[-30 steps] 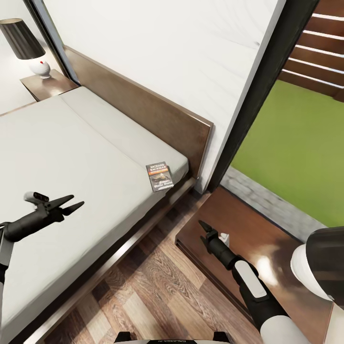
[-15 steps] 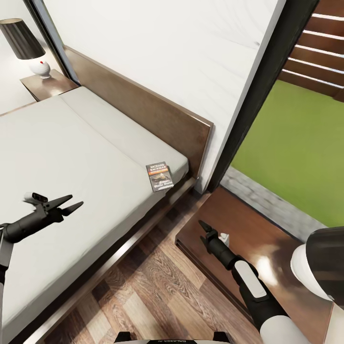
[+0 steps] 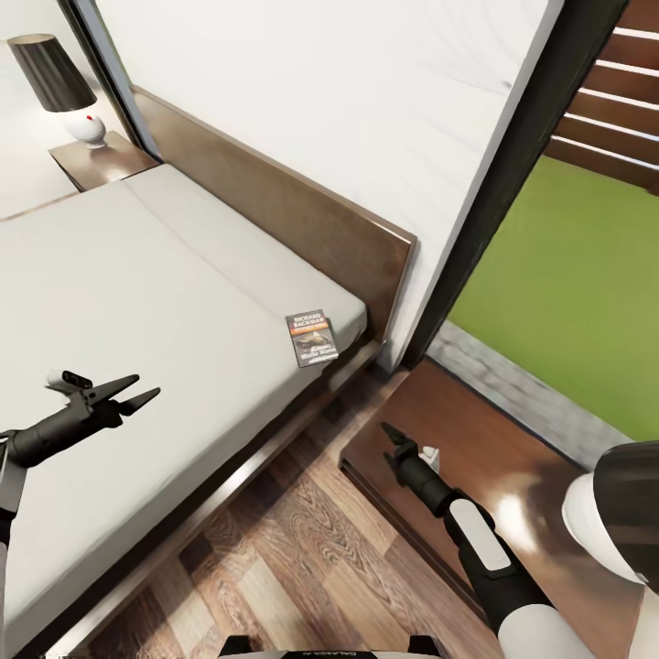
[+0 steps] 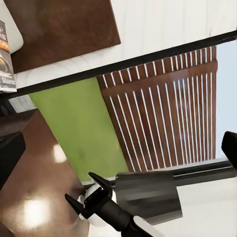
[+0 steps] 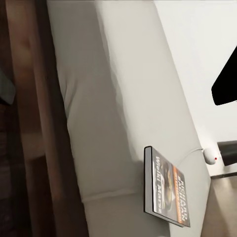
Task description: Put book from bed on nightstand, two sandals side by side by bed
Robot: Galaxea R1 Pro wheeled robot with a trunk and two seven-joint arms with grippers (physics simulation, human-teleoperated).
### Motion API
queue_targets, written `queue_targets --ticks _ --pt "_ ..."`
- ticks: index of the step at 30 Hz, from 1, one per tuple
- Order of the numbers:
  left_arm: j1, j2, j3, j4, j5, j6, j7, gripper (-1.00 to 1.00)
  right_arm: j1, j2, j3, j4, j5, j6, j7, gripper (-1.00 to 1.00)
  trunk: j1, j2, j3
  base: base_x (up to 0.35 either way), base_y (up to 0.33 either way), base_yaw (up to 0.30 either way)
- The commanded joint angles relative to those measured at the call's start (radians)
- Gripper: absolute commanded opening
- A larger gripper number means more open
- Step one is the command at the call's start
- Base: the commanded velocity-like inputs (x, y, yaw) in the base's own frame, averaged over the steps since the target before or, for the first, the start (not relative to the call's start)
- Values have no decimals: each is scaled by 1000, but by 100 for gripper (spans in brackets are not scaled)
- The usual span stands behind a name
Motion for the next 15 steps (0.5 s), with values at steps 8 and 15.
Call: queue_targets --ticks 8,15 --pt "-1 0 0 2 -2 11 -5 100 0 -1 0 0 -7 4 1 100 0 0 -1 0 0 274" --pt "0 0 0 3 -3 11 -5 100 0 -1 0 -1 -7 4 1 100 0 0 -1 0 0 277"
